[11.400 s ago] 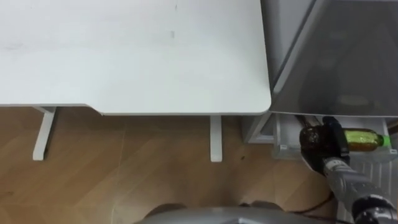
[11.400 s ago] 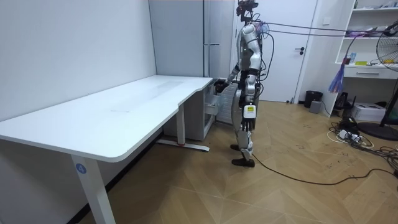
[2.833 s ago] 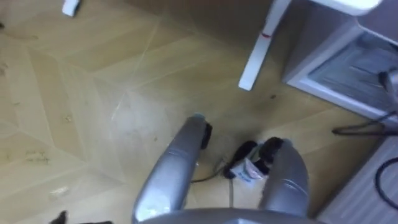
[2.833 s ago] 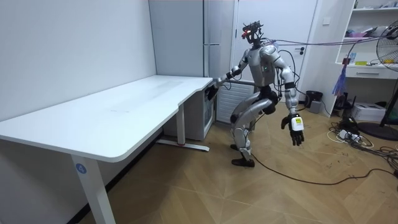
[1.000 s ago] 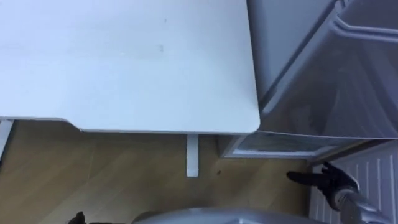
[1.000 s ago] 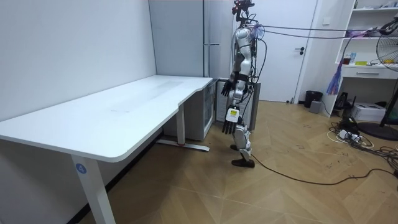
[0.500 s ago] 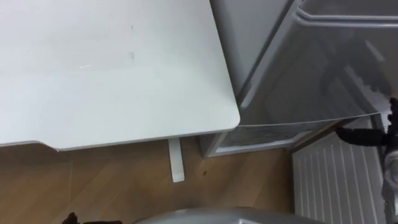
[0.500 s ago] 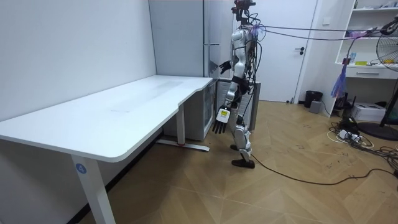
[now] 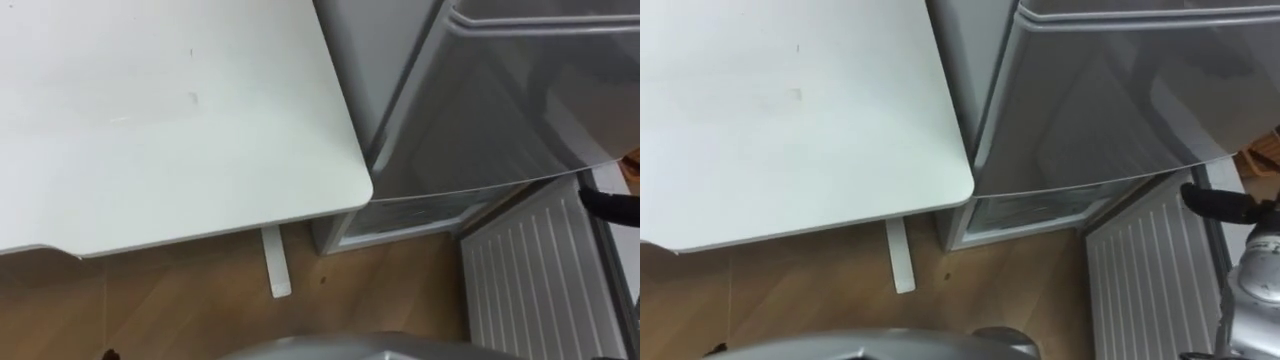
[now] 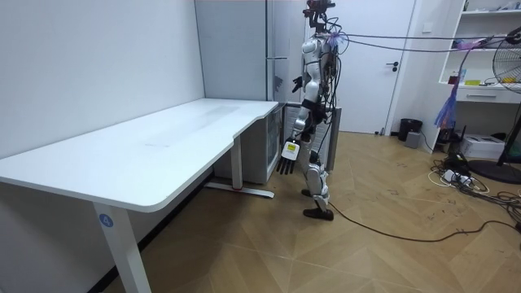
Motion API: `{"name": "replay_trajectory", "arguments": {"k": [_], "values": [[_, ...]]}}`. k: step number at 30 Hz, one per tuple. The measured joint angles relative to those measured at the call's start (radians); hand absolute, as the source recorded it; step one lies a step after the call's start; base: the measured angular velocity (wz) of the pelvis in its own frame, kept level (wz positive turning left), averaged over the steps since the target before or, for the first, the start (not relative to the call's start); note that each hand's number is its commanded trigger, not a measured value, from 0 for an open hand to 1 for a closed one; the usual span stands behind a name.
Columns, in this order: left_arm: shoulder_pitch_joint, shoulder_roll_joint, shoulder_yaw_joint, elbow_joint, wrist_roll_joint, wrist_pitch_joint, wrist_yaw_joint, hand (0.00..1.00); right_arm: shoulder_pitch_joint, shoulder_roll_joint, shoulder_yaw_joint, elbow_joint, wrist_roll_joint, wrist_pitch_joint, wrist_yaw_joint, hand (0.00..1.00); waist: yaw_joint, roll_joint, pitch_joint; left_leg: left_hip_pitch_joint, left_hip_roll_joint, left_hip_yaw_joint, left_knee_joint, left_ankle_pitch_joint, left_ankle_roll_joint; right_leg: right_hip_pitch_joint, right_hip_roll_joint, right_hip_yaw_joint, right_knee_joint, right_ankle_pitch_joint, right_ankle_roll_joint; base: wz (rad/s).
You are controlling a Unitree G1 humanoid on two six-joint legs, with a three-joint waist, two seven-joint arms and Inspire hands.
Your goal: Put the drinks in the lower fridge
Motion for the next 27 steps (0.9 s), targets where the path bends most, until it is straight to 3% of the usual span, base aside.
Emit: {"name": "replay_trajectory", "arguments": {"k": [6,7,8,12,15,16,17,19,23,27], "values": [[0.013,0.005,0.030,-0.028,0.063,0.021,0.000,0.00,-0.037,-0.010,-0.082,0.120,0.033,0.035,-0.015,0.00,-0.004,-0.003,0.0017,-0.005,0.003,0.021,-0.001,0.000,0.000,-0.009,0.006,0.002,0.000,0.008,-0.001,-0.04],[0.019,0.012,0.038,-0.031,0.065,0.022,-0.001,0.00,-0.045,-0.023,-0.092,0.154,0.053,0.036,-0.019,0.00,-0.008,-0.009,0.0055,-0.005,0.003,0.020,0.000,0.000,0.000,-0.008,0.006,0.002,0.001,0.009,-0.002,0.00],[0.022,0.020,0.039,-0.031,0.068,0.027,-0.002,0.00,-0.054,-0.041,-0.095,0.184,0.065,0.043,-0.030,0.00,-0.014,-0.002,0.0025,-0.005,0.004,0.020,0.000,0.000,0.000,-0.008,0.006,0.000,0.001,0.009,-0.002,0.00],[0.024,0.031,0.046,-0.030,0.083,0.046,-0.013,0.00,-0.070,-0.065,-0.125,0.202,0.097,0.061,-0.050,0.00,-0.027,-0.002,0.0077,-0.008,0.004,0.019,0.001,0.000,0.001,-0.009,0.007,-0.001,0.000,0.011,-0.003,0.01],[0.022,0.037,0.056,-0.031,0.084,0.060,-0.036,0.00,-0.095,-0.104,-0.130,0.279,0.170,0.065,-0.054,0.00,-0.031,-0.001,0.0074,-0.008,0.005,0.017,0.001,0.000,0.001,-0.011,0.009,0.001,-0.001,0.014,-0.004,0.00],[0.023,0.038,0.075,-0.031,0.081,0.066,-0.045,0.00,-0.110,-0.124,-0.142,0.320,0.195,0.073,-0.055,0.00,-0.032,0.007,0.0028,-0.008,0.005,0.017,0.001,0.000,0.001,-0.012,0.009,0.001,-0.001,0.014,-0.004,0.00],[0.024,0.040,0.086,-0.031,0.081,0.071,-0.048,0.00,-0.117,-0.150,-0.144,0.359,0.214,0.077,-0.055,0.00,-0.031,0.006,0.0048,-0.008,0.005,0.017,0.001,0.000,0.001,-0.012,0.009,0.001,-0.001,0.014,-0.004,0.00],[0.024,0.044,0.105,-0.031,0.080,0.079,-0.049,0.00,-0.134,-0.189,-0.145,0.430,0.239,0.080,-0.056,0.00,-0.032,0.009,0.0014,-0.009,0.005,0.016,0.001,0.001,0.001,-0.011,0.009,0.001,-0.001,0.014,-0.004,0.00],[0.036,0.058,0.114,-0.042,0.081,0.081,-0.049,0.00,-0.161,-0.252,-0.148,0.547,0.310,0.086,-0.057,0.00,-0.032,0.017,0.0060,-0.010,0.006,0.015,0.002,0.001,0.001,-0.009,0.010,-0.001,-0.002,0.014,-0.004,0.00],[0.040,0.073,0.113,-0.051,0.082,0.085,-0.062,0.00,-0.220,-0.290,-0.144,0.675,0.363,0.088,-0.057,0.00,-0.041,0.024,0.0067,-0.016,0.006,0.012,0.004,0.001,0.002,-0.012,0.010,-0.004,-0.001,0.015,-0.005,0.04]]}}
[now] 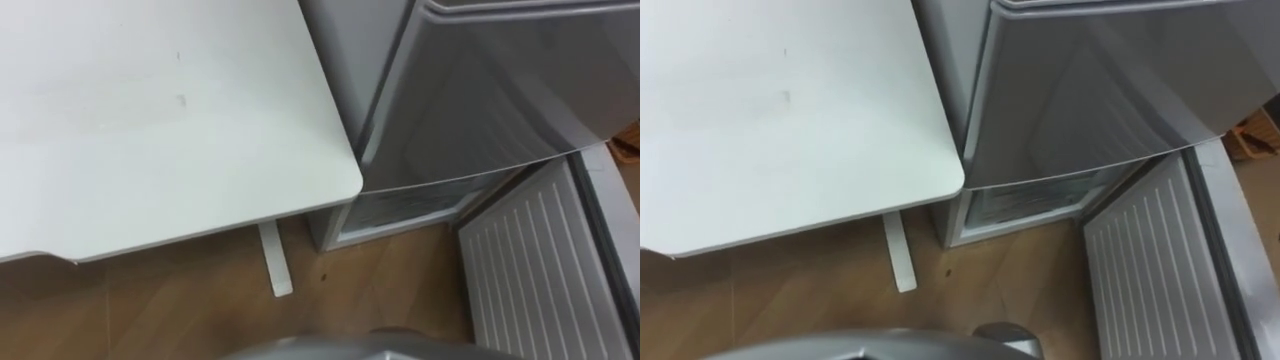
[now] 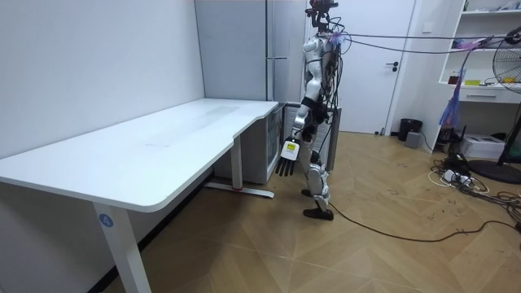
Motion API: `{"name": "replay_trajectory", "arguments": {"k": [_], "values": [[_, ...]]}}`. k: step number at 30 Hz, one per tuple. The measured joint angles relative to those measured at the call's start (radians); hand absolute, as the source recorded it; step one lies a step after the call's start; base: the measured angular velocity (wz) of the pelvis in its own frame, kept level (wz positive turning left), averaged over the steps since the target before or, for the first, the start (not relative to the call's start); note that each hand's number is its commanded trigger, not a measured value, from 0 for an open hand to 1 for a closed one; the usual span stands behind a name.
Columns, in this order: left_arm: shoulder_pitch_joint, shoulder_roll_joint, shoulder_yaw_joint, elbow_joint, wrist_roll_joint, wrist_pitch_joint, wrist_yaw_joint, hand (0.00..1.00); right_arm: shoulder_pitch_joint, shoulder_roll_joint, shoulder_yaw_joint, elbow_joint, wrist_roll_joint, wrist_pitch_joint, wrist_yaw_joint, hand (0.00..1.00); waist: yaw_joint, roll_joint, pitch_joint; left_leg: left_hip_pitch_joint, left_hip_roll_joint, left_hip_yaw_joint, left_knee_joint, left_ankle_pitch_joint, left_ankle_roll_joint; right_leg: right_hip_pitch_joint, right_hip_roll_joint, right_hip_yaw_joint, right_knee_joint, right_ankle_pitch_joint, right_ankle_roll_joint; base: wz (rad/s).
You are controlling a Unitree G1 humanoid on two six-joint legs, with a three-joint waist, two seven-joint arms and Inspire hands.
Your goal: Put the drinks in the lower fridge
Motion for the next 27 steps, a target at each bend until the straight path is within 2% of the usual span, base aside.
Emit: {"name": "replay_trajectory", "arguments": {"k": [4,8,12,15,16,18,24,27], "values": [[-0.001,0.021,-0.001,0.000,0.000,0.002,-0.021,0.00,-0.021,-0.033,0.002,0.131,0.081,0.011,0.008,0.00,-0.002,0.008,-0.0024,-0.011,-0.002,-0.024,0.003,0.002,0.000,0.000,-0.004,-0.026,-0.002,0.001,-0.001,0.15],[-0.001,0.025,0.000,0.000,0.000,0.018,-0.042,0.00,-0.021,-0.033,0.002,0.199,0.089,0.036,0.028,0.00,-0.002,0.009,-0.0025,-0.025,-0.006,-0.042,0.003,0.012,-0.002,-0.001,-0.006,-0.045,-0.014,0.003,-0.005,0.15],[-0.005,0.026,0.000,0.000,-0.001,0.018,-0.060,0.00,-0.021,-0.033,0.002,0.222,0.090,0.038,0.057,0.00,-0.004,0.008,-0.0030,-0.040,-0.006,-0.047,0.005,0.016,-0.007,-0.009,-0.005,-0.054,-0.026,0.006,-0.009,0.09],[-0.006,0.031,0.000,-0.001,-0.003,0.022,-0.060,0.00,-0.020,-0.034,0.002,0.256,0.129,0.040,0.064,0.00,-0.003,0.012,-0.0059,-0.054,-0.002,-0.047,0.005,0.019,-0.011,-0.022,-0.001,-0.053,-0.038,0.009,-0.013,0.01],[-0.005,0.033,0.000,-0.001,-0.003,0.026,-0.060,0.00,-0.017,-0.035,0.003,0.261,0.139,0.041,0.064,0.00,-0.002,0.020,-0.0098,-0.056,-0.001,-0.048,0.005,0.019,-0.012,-0.026,0.001,-0.053,-0.038,0.013,-0.015,-0.05],[-0.006,0.036,0.000,-0.002,-0.002,0.030,-0.062,0.00,-0.017,-0.036,0.002,0.261,0.144,0.042,0.067,0.00,-0.001,0.025,-0.0118,-0.057,0.001,-0.049,0.004,0.020,-0.013,-0.031,0.003,-0.052,-0.036,0.014,-0.016,-0.08],[-0.030,0.040,-0.003,0.001,-0.003,0.035,-0.076,0.00,-0.020,-0.031,0.003,0.300,0.148,0.033,0.081,0.00,0.001,0.035,-0.0085,-0.062,0.010,-0.047,0.003,0.020,-0.013,-0.026,0.009,-0.050,-0.037,0.016,-0.020,-0.03],[-0.053,0.041,-0.028,0.004,-0.003,0.039,-0.079,0.00,-0.020,-0.026,0.005,0.307,0.147,0.035,0.090,0.00,0.003,0.046,-0.0066,-0.077,0.010,-0.045,0.005,0.020,-0.014,-0.041,0.011,-0.045,-0.037,0.022,-0.022,-0.01]]}}
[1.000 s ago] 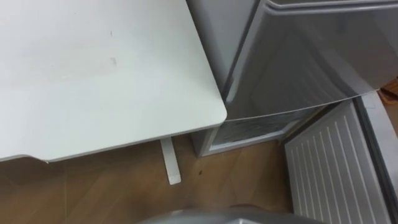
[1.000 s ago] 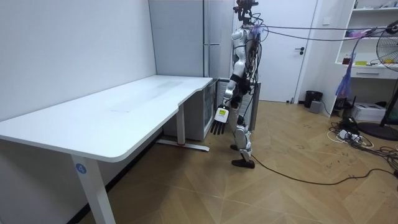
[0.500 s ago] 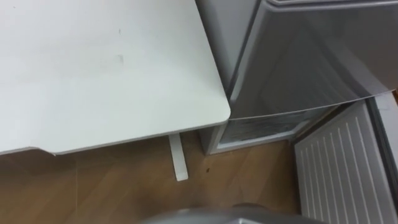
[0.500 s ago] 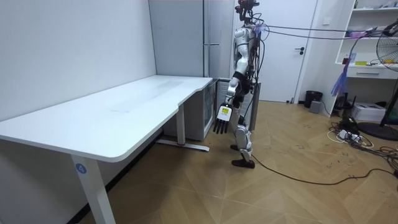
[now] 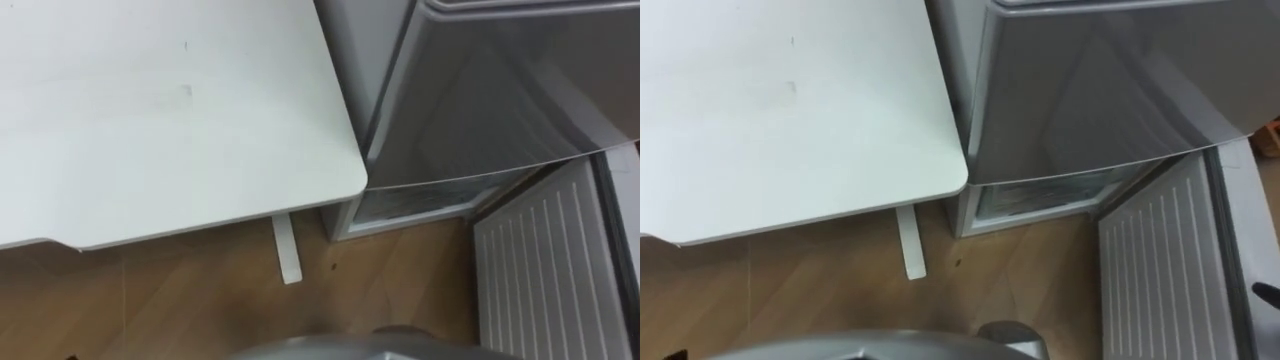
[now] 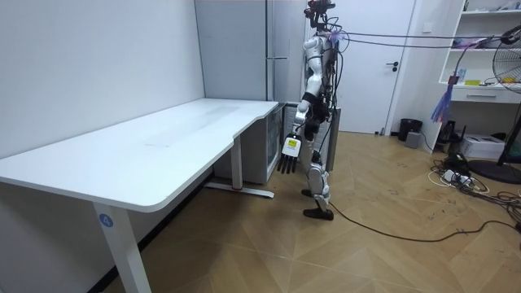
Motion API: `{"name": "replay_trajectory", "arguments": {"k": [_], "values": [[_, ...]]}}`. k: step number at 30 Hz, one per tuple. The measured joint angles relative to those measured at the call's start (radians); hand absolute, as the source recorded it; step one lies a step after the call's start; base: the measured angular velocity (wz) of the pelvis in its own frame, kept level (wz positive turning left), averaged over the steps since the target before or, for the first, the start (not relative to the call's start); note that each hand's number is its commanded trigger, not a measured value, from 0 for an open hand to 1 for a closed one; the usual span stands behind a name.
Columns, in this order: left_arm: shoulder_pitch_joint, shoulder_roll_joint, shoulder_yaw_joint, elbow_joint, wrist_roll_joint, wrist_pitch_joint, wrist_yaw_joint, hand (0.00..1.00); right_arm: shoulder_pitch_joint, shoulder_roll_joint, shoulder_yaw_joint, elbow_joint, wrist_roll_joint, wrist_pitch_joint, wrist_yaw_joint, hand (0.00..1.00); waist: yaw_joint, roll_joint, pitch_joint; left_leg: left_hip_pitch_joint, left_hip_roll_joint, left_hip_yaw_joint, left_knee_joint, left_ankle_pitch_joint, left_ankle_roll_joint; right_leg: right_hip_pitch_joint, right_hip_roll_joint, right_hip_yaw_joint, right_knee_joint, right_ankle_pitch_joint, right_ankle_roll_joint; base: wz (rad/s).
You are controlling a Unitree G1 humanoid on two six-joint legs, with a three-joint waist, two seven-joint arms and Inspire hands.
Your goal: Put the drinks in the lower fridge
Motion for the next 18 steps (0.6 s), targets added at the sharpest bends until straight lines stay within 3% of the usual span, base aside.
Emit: {"name": "replay_trajectory", "arguments": {"k": [7,10,13,15,18], "values": [[-0.026,0.004,-0.052,0.046,0.000,0.000,-0.028,0.00,0.001,0.003,0.030,0.045,0.001,-0.001,0.012,0.00,-0.001,0.020,-0.0011,-0.012,0.000,0.014,0.009,0.002,-0.003,-0.019,0.003,0.019,0.001,0.006,-0.005,-0.08],[-0.025,0.010,-0.087,0.046,0.000,-0.001,-0.026,0.00,0.022,0.012,0.048,0.024,0.036,-0.008,0.041,0.00,0.000,0.026,0.0022,-0.002,0.000,0.016,0.006,0.003,-0.005,-0.022,0.004,0.025,0.001,0.007,-0.006,-0.11],[-0.040,0.008,-0.112,0.040,0.002,-0.001,-0.026,0.00,0.058,0.062,0.103,-0.055,0.092,-0.029,0.058,0.00,0.009,0.017,0.0056,0.005,0.004,0.029,-0.005,0.006,-0.009,-0.022,0.005,0.038,0.002,0.009,-0.009,-0.23],[-0.057,0.005,-0.134,0.040,0.001,-0.006,-0.026,0.00,0.117,0.109,0.163,-0.175,0.104,-0.044,0.077,0.00,0.035,0.012,0.0026,0.004,0.008,0.052,-0.004,0.008,-0.013,-0.031,0.012,0.056,0.002,0.017,-0.013,-0.33],[-0.077,-0.002,-0.197,0.041,-0.020,-0.030,-0.021,0.00,0.250,0.224,0.282,-0.413,0.099,-0.085,0.106,0.00,0.053,-0.011,0.0026,0.004,0.018,0.052,-0.004,0.008,-0.014,-0.030,0.026,0.066,-0.005,0.031,-0.020,-0.16]]}}
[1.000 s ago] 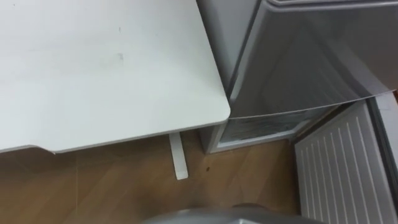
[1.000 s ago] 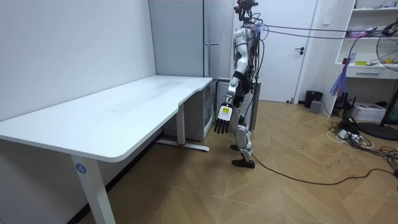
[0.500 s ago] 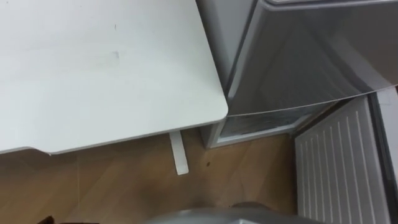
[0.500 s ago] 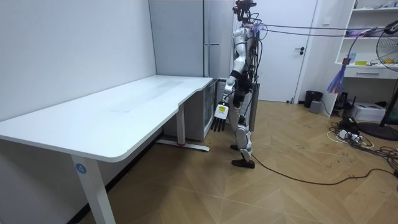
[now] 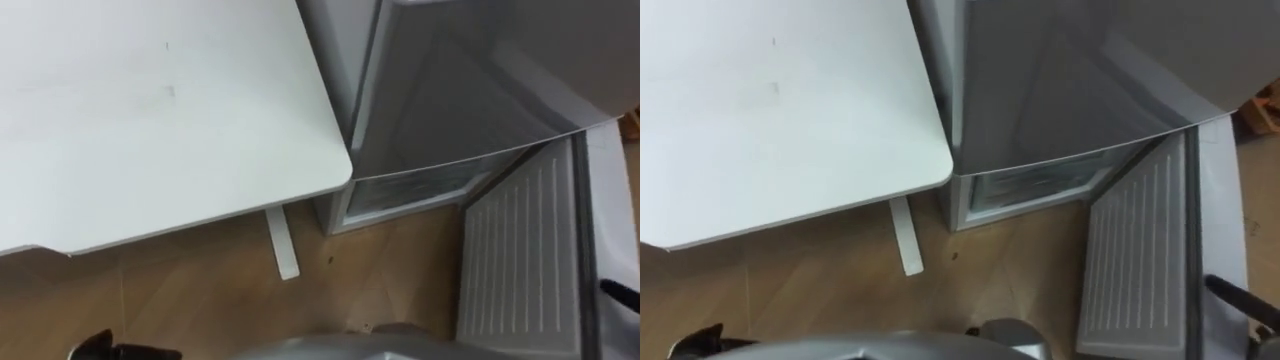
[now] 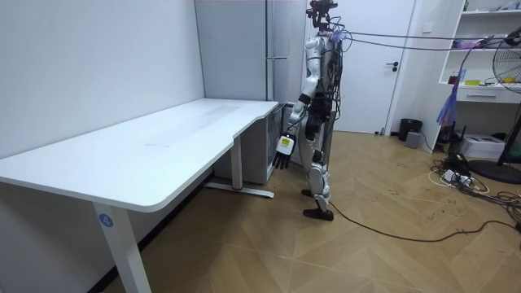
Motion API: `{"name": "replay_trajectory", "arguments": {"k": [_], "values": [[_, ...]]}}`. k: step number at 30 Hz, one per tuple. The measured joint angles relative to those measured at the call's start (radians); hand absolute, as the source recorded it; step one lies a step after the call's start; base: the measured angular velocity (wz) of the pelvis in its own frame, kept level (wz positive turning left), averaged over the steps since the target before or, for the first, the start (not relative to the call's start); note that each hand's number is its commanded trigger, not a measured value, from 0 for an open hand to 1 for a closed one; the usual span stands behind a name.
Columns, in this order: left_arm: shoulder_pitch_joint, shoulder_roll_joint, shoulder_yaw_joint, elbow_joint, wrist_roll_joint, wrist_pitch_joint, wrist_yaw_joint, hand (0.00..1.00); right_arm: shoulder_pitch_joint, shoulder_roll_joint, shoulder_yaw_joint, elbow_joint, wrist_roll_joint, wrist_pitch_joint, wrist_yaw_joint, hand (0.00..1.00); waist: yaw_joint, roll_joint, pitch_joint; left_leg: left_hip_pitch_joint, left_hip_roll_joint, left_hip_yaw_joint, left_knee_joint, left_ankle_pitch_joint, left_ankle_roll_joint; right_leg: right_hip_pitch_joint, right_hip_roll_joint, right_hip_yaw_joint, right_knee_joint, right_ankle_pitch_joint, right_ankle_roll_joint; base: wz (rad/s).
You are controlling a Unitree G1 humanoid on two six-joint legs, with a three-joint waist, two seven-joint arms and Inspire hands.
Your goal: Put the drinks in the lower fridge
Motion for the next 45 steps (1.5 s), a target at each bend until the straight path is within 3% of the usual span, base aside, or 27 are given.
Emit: {"name": "replay_trajectory", "arguments": {"k": [2,5,7,10,14,18,20,23,28,34,38,40,45], "values": [[-0.017,-0.035,-0.062,0.011,-0.001,-0.007,0.000,0.00,0.075,0.074,0.063,-0.171,-0.025,-0.035,0.034,0.00,0.013,0.004,-0.0007,-0.007,0.004,0.000,0.002,0.000,0.000,0.001,0.009,0.013,-0.027,0.020,-0.002,-0.18],[-0.048,-0.066,-0.102,0.085,-0.035,-0.015,0.001,0.00,0.134,0.148,0.159,-0.357,-0.034,-0.040,0.091,0.00,0.028,0.013,0.0010,-0.004,0.007,0.000,-0.002,0.000,-0.002,0.002,0.013,0.014,-0.030,0.026,-0.004,-0.04],[-0.046,-0.072,-0.122,0.099,-0.042,-0.019,0.004,0.00,0.128,0.157,0.213,-0.394,-0.032,-0.041,0.129,0.00,0.030,0.027,0.0013,0.003,0.006,-0.001,-0.005,0.001,-0.003,0.007,0.014,0.013,-0.029,0.027,-0.003,0.00],[-0.042,-0.078,-0.131,0.095,-0.074,-0.033,0.020,0.00,0.120,0.159,0.334,-0.480,-0.019,-0.030,0.191,0.00,0.068,0.053,0.0010,0.000,0.004,0.001,-0.006,0.001,-0.003,0.001,0.014,0.014,-0.024,0.027,-0.003,0.00],[-0.028,-0.100,-0.131,0.083,-0.118,-0.033,0.044,0.00,0.069,0.169,0.486,-0.560,-0.004,-0.005,0.327,0.00,0.096,0.065,0.0028,-0.002,0.000,-0.005,-0.016,0.006,-0.004,0.000,0.011,0.009,-0.025,0.026,-0.001,0.08],[-0.007,-0.103,-0.128,0.071,-0.145,-0.039,0.044,0.00,0.073,0.170,0.503,-0.566,-0.004,0.023,0.383,0.00,0.108,0.051,0.0039,-0.007,0.000,-0.004,-0.016,0.009,-0.005,0.000,0.009,0.006,-0.030,0.026,-0.001,0.04],[-0.003,-0.103,-0.128,0.069,-0.177,-0.039,0.045,0.00,0.071,0.170,0.502,-0.576,-0.004,0.026,0.412,0.00,0.107,0.032,0.0115,-0.008,0.001,-0.005,-0.015,0.009,-0.005,0.003,0.009,-0.001,-0.034,0.026,-0.001,0.06],[0.004,-0.096,-0.128,0.066,-0.201,-0.042,0.059,0.00,0.076,0.168,0.502,-0.578,-0.018,0.027,0.433,0.00,0.107,0.014,0.0021,-0.005,-0.001,-0.005,-0.016,0.009,-0.005,0.016,0.003,-0.013,-0.045,0.026,0.000,0.13],[0.016,-0.102,-0.129,0.065,-0.252,-0.043,0.095,0.00,0.076,0.168,0.500,-0.563,-0.084,0.040,0.454,0.00,0.103,0.010,0.0030,0.020,-0.003,-0.022,-0.017,0.010,-0.005,0.046,-0.002,-0.021,-0.049,0.023,0.004,0.08],[0.025,-0.102,-0.126,0.048,-0.257,-0.037,0.123,0.00,0.035,0.167,0.490,-0.283,-0.263,0.044,0.451,0.00,0.106,-0.011,0.0001,0.022,-0.004,-0.035,-0.014,0.010,-0.004,0.069,-0.006,-0.038,-0.065,0.023,0.004,0.15],[0.035,-0.120,-0.118,0.060,-0.275,-0.037,0.152,0.00,0.006,0.173,0.442,0.000,-0.284,0.044,0.411,0.00,0.108,-0.017,0.0019,0.020,-0.012,-0.055,-0.014,0.012,0.000,0.072,-0.009,-0.050,-0.064,0.020,0.009,0.10],[0.053,-0.131,-0.094,0.060,-0.276,-0.037,0.157,0.00,-0.011,0.194,0.386,0.077,-0.272,0.035,0.401,0.00,0.109,-0.015,0.0018,0.021,-0.013,-0.055,-0.014,0.013,0.001,0.071,-0.009,-0.047,-0.063,0.020,0.009,-0.02],[0.061,-0.136,-0.085,0.060,-0.256,-0.038,0.161,0.00,-0.061,0.211,0.374,0.192,-0.285,0.019,0.368,0.00,0.109,-0.019,0.0043,0.035,-0.017,-0.070,-0.015,0.013,0.001,0.091,-0.012,-0.052,-0.066,0.016,0.015,0.08]]}}
